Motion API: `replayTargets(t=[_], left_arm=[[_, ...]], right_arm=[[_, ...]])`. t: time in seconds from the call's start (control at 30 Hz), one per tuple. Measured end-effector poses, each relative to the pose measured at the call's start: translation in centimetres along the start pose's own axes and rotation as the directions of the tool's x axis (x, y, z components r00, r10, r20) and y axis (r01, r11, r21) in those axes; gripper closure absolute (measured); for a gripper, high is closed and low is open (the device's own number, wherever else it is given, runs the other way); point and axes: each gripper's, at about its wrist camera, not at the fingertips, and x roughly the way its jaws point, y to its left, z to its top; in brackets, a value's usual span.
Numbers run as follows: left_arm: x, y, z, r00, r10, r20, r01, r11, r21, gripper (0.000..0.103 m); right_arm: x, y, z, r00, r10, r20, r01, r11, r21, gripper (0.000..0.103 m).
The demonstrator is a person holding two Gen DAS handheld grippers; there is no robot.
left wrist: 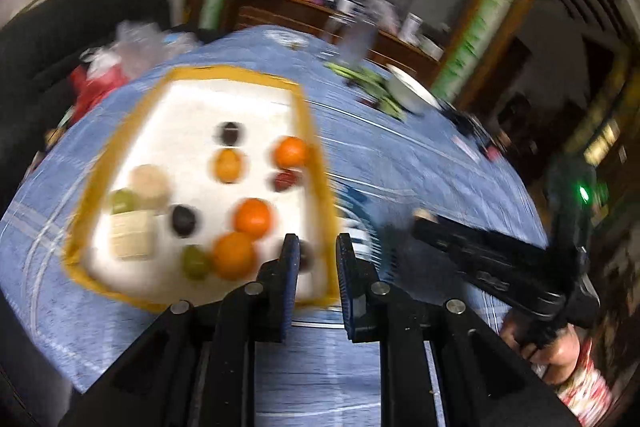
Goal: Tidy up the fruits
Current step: 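Grasp the small brown fruit with the left tool while the right tool holds the tan fruit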
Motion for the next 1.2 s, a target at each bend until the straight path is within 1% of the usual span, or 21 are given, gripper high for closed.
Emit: replayTargets(t=[0.13,0.17,0.2,0.23,0.27,0.3,0.33,0.37,0.4,0.57,0.67,0.8,0.87,0.93,1.0,1.03,1.07,1.1,1.13,1.17,1.2], left_arm=[[2.3,-3.8,-0.9,0.993,-0.104,-0.047,0.108,0.988,0.108,0.081],[2.9,-4.4,-1.3,0.990,-0.129,-0.059,0.135,0.983,0.120,0.076],[3.7,-4.8,-1.6,0.986,-0.148,-0.074,0.156,0.979,0.127,0.068],[4.4,-4.9,-1.8,0.986,-0.143,-0.089,0.154,0.980,0.127,0.064],[5.2,-4.9,-2.0,0.987,-0.122,-0.106,0.134,0.984,0.121,0.063],[6.0,-4.5,-2.1,0.988,-0.085,-0.126,0.098,0.989,0.108,0.063],[6.2,-4.2,-2.2,0.989,-0.063,-0.133,0.076,0.993,0.092,0.066],[6.2,-3.8,-2.1,0.990,-0.061,-0.129,0.071,0.994,0.077,0.072],[6.0,-3.4,-2.0,0.990,-0.064,-0.125,0.072,0.996,0.061,0.074],[5.1,-1.1,-1.3,0.996,0.001,-0.093,0.001,1.000,0.025,0.074],[4.5,0.4,-1.2,0.997,0.010,-0.082,-0.011,1.000,-0.001,0.074],[4.4,-1.2,-0.9,0.998,0.020,-0.062,-0.016,0.998,0.067,0.073],[5.0,-2.4,-0.5,0.998,0.015,-0.064,-0.009,0.995,0.095,0.073],[6.1,-3.6,-0.2,0.997,0.035,-0.070,-0.025,0.990,0.135,0.073],[7.9,-4.4,0.0,0.992,0.087,-0.096,-0.069,0.982,0.174,0.073],[8.4,-4.6,0.0,0.989,0.116,-0.094,-0.096,0.977,0.188,0.073],[8.6,-4.9,-0.1,0.984,0.162,-0.067,-0.145,0.966,0.215,0.073],[8.6,-5.0,-0.1,0.981,0.182,-0.059,-0.164,0.960,0.227,0.073],[8.6,-5.0,-0.2,0.981,0.183,-0.058,-0.166,0.960,0.226,0.074],[8.4,-4.8,-0.2,0.984,0.168,-0.056,-0.152,0.964,0.216,0.086],[8.2,-4.5,-0.4,0.986,0.156,-0.060,-0.140,0.967,0.212,0.102]], right_arm=[[-0.4,-0.6,-0.7,1.000,-0.014,-0.002,0.014,1.000,0.015,0.069],[-0.5,-0.8,-0.8,1.000,-0.022,0.000,0.022,1.000,0.017,0.069],[-0.8,-1.3,-1.0,0.999,-0.037,0.003,0.037,0.999,0.020,0.069],[-0.9,-1.6,-1.0,0.999,-0.044,0.004,0.044,0.999,0.022,0.069],[-1.1,-2.0,-1.1,0.999,-0.052,0.005,0.052,0.998,0.028,0.069],[-1.3,-2.4,-1.2,0.998,-0.056,0.006,0.056,0.998,0.035,0.069],[-1.5,-2.8,-1.3,0.998,-0.061,0.007,0.060,0.997,0.043,0.069],[-1.7,-3.2,-1.4,0.998,-0.065,0.011,0.064,0.997,0.049,0.069],[-1.8,-3.3,-1.4,0.998,-0.067,0.014,0.066,0.996,0.053,0.069],[-2.0,-3.7,-1.6,0.998,-0.062,0.019,0.061,0.996,0.066,0.069],[-2.0,-3.8,-1.7,0.998,-0.055,0.023,0.053,0.996,0.071,0.069],[-1.4,-3.7,-1.8,0.999,-0.043,0.015,0.041,0.996,0.074,0.069],[-1.2,-3.6,-1.8,0.999,-0.036,0.012,0.034,0.996,0.078,0.069],[-1.2,-3.4,-1.9,0.999,-0.031,0.012,0.030,0.997,0.076,0.069],[-1.4,-3.3,-1.9,0.999,-0.034,0.015,0.033,0.997,0.069,0.069],[-1.5,-3.3,-1.9,0.999,-0.036,0.016,0.034,0.997,0.066,0.069],[-1.6,-3.2,-1.9,0.999,-0.038,0.018,0.036,0.997,0.062,0.069],[-1.7,-3.2,-1.9,0.999,-0.041,0.020,0.040,0.998,0.055,0.069],[-1.8,-3.1,-1.9,0.999,-0.043,0.021,0.042,0.998,0.051,0.069],[-1.8,-3.1,-1.8,0.999,-0.045,0.021,0.044,0.998,0.046,0.069],[-1.8,-3.2,-1.8,0.999,-0.046,0.021,0.046,0.998,0.045,0.069]])
